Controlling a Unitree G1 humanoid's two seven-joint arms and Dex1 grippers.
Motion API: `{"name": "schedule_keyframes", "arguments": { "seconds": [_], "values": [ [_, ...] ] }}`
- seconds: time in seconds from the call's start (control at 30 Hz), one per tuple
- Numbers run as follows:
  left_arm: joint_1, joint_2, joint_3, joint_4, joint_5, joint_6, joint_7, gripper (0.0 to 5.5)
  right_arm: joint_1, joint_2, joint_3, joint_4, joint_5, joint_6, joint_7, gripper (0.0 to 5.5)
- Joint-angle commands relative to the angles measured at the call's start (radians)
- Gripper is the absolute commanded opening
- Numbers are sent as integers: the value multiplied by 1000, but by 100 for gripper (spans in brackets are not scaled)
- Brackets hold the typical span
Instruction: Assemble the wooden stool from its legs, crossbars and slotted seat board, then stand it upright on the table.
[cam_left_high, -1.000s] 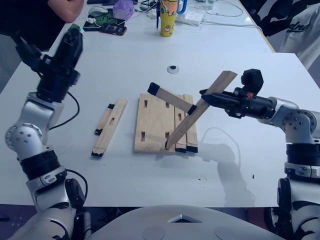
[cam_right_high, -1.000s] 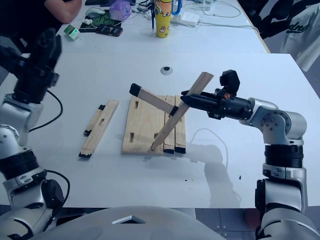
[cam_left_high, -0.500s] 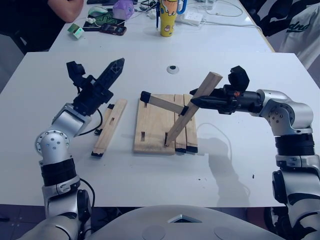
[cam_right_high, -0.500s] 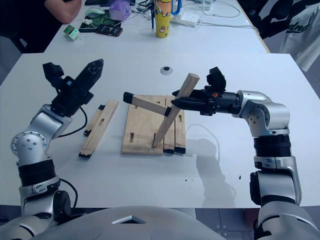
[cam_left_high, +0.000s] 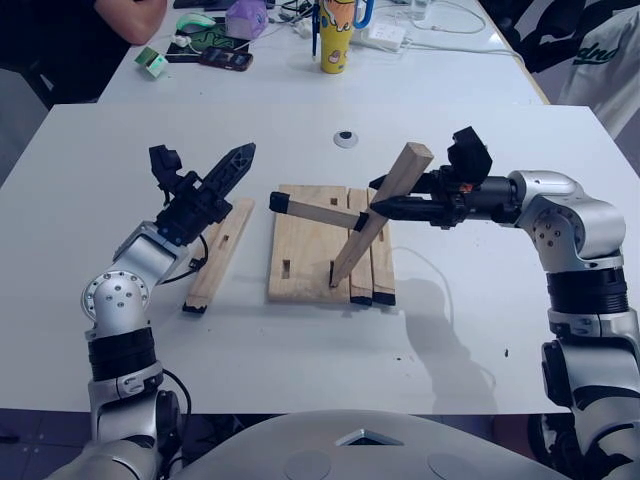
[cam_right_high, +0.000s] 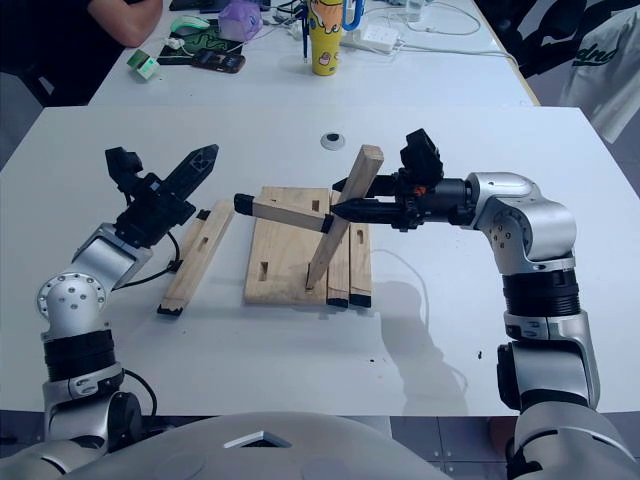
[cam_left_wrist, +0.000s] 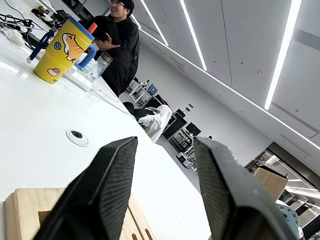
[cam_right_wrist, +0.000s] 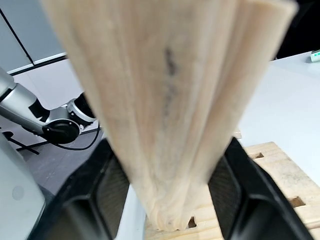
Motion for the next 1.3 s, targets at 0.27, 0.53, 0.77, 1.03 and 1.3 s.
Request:
{"name": "schedule_keyframes", "arguments": {
  "seconds": [0.27, 0.53, 0.77, 1.03, 1.3],
  "values": [
    [24, 4, 33, 54, 43, -13, -35, 204, -73, -26, 20, 8, -30, -17, 31, 208],
    [26, -6, 24, 46, 47, -7, -35, 204, -68, -18, 41, 8, -58, -56, 32, 208],
    [25, -7, 23, 47, 49, -6, -36, 204, -68, -24, 53, 4, -76, -78, 36, 208],
    [41, -4, 35, 39, 50, -11, -31, 204, 43, -50, 110, -155, -134, -116, -10, 208],
    [83, -4, 65, 35, 67, -33, -19, 204, 222, -81, 109, -213, -159, -94, -142, 207]
  ]
}}
